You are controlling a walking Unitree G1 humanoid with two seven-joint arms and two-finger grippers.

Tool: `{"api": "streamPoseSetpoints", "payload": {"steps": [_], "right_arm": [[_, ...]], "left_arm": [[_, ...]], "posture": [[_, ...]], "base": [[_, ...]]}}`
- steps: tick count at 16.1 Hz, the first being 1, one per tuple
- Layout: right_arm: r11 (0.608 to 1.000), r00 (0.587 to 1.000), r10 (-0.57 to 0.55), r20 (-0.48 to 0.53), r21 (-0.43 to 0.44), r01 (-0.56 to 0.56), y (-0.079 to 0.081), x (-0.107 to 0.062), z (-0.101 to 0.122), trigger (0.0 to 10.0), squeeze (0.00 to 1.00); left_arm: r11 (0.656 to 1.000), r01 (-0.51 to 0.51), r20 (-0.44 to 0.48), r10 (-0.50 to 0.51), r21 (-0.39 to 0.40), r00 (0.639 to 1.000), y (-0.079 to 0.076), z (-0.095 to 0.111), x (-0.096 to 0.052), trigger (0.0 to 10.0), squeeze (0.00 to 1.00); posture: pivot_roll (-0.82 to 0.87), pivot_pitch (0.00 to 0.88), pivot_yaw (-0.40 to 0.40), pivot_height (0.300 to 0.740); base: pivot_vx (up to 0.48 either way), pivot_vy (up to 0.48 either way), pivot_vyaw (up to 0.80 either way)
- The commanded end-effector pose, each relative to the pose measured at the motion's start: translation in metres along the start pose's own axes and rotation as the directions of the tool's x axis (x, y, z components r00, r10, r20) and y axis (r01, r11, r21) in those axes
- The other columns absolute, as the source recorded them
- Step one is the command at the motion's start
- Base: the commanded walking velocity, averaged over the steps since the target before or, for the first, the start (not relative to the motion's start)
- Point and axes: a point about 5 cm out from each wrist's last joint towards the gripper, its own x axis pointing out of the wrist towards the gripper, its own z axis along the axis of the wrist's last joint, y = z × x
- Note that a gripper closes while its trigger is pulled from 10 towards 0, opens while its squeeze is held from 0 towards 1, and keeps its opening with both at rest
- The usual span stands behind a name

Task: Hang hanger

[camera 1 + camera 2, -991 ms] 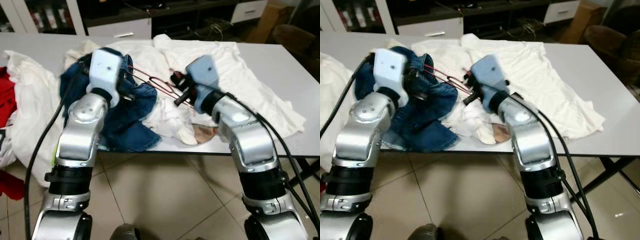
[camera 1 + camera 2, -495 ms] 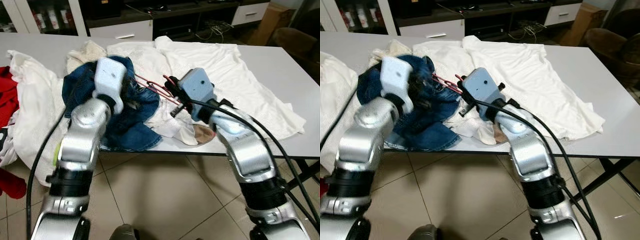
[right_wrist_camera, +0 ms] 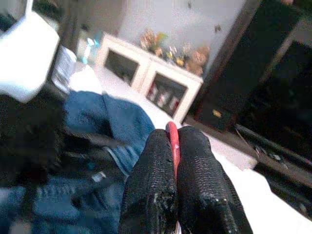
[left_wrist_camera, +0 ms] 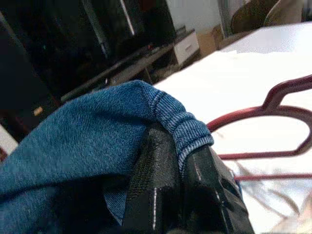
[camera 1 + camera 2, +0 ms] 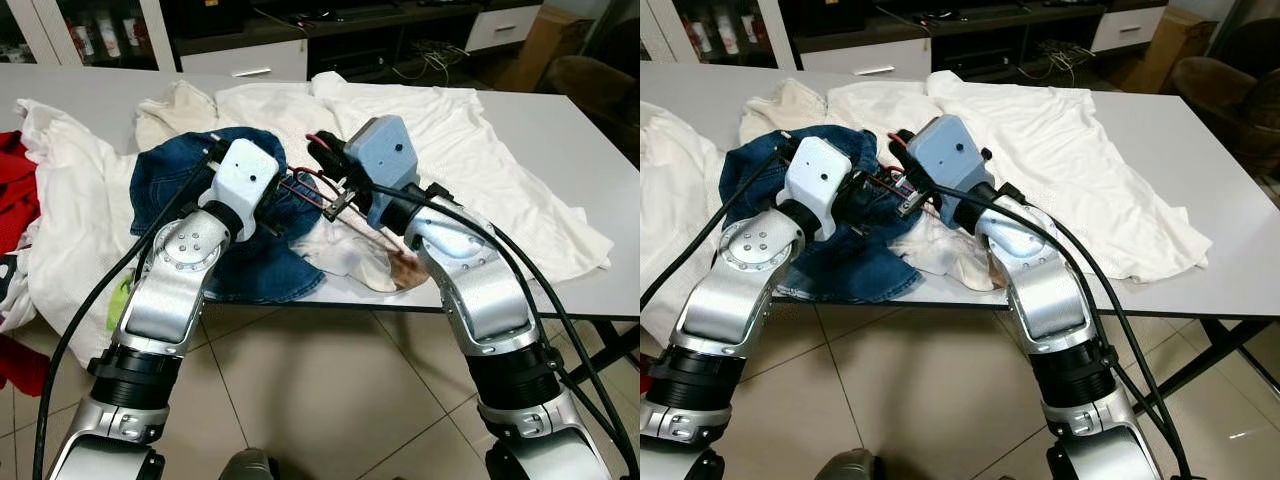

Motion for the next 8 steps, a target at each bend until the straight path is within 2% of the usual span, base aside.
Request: {"api": "streamPoseSetpoints", "payload": {"steps": [1, 4, 5, 7, 8], "right_arm": [[0.999, 0.996, 0.032, 0.085, 0.016, -0.034, 0.002, 0.004, 0.014, 10.0, 0.00], [0.997, 0.986, 0.034, 0.161, 0.065, -0.045, -0.001, 0.004, 0.019, 10.0, 0.00], [0.997, 0.985, 0.029, 0.169, 0.068, -0.041, -0.002, 0.004, 0.020, 10.0, 0.00], [0.997, 0.981, -0.005, 0.194, 0.071, -0.009, -0.010, 0.001, 0.022, 10.0, 0.00], [0.997, 0.979, -0.031, 0.201, 0.069, 0.017, -0.016, -0.001, 0.022, 10.0, 0.00]], "left_arm": [[0.994, 0.107, 0.134, -0.110, 0.027, 0.985, -0.018, 0.024, 0.002, 10.0, 0.00], [0.975, 0.195, 0.226, -0.215, 0.107, 0.950, -0.030, 0.034, -0.003, 10.0, 0.00], [0.976, 0.190, 0.228, -0.210, 0.107, 0.951, -0.028, 0.034, -0.003, 10.0, 0.00], [0.989, 0.140, 0.182, -0.147, 0.051, 0.972, -0.013, 0.030, -0.001, 10.0, 0.00], [0.994, 0.103, 0.197, -0.106, 0.023, 0.975, -0.003, 0.031, -0.002, 10.0, 0.00]], "posture": [[0.18, 0.001, -0.032, 0.740], [0.17, 0.001, -0.029, 0.740], [0.17, 0.001, -0.028, 0.740], [0.18, 0.001, -0.029, 0.740], [0.18, 0.001, -0.029, 0.740]], "base": [[0.000, 0.000, 0.00], [0.000, 0.000, 0.00], [0.000, 0.000, 0.00], [0.000, 0.000, 0.00], [0.000, 0.000, 0.00]]}}
